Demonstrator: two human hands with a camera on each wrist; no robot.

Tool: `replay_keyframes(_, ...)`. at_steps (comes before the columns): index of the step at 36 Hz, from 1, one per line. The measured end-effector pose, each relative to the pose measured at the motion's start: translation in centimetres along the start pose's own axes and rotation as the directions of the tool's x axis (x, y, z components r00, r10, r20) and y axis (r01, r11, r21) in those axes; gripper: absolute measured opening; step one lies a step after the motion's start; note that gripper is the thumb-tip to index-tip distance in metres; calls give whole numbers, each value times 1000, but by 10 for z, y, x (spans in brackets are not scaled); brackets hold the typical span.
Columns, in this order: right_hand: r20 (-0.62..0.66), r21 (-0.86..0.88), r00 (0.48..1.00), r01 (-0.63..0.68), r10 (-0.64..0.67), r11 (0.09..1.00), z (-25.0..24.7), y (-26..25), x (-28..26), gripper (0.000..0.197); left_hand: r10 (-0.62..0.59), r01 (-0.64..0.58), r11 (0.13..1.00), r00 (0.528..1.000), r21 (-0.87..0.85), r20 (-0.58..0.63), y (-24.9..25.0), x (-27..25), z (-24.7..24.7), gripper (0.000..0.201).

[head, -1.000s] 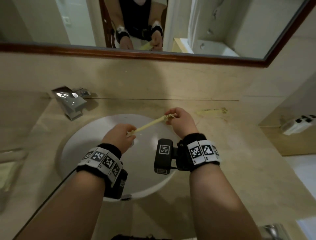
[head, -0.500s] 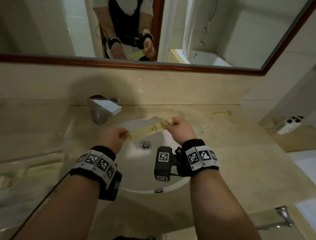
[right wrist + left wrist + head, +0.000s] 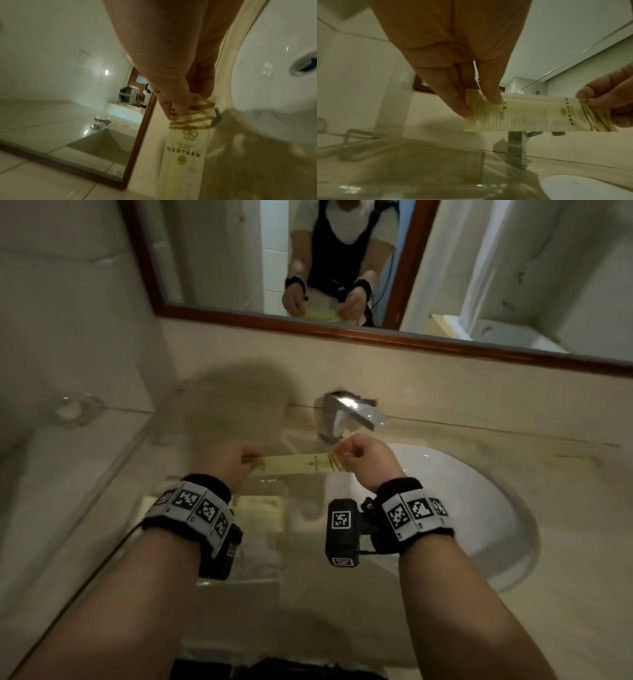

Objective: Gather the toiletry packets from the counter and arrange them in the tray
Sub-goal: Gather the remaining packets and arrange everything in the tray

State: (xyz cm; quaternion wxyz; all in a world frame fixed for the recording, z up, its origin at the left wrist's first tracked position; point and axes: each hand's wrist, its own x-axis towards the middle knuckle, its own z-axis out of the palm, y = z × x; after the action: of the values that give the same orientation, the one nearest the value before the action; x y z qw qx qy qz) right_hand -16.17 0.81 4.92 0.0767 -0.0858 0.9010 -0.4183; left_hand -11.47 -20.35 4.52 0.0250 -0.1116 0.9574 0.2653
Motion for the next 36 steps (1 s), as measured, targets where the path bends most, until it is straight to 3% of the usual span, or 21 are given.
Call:
replay_keyframes(9, 87, -118, 995, 55, -45, 991, 72, -32, 21, 15, -24, 31, 989, 998, 144, -52, -67, 7, -47, 19)
replay_keyframes(21, 257, -338, 965, 46, 45, 940, 116, -26, 51, 21, -83, 30, 953, 983, 302, 164, -108, 39, -36, 14)
replay_keyframes(30, 418, -436, 900, 76, 127, 897, 130, -31, 64, 28, -163, 9, 891, 939, 453, 302, -121, 59, -27, 14)
replay_keyframes(34, 503, -492, 847, 116, 173, 863, 134, -37, 69, 29, -191, -22, 855, 915, 517, 355, -121, 63, -25, 15)
replay_keyframes(36, 499, -500, 849, 117, 175, 858, 136, -37, 71, 30, -208, -24, 839, 909, 543, 362, -119, 64, -24, 17)
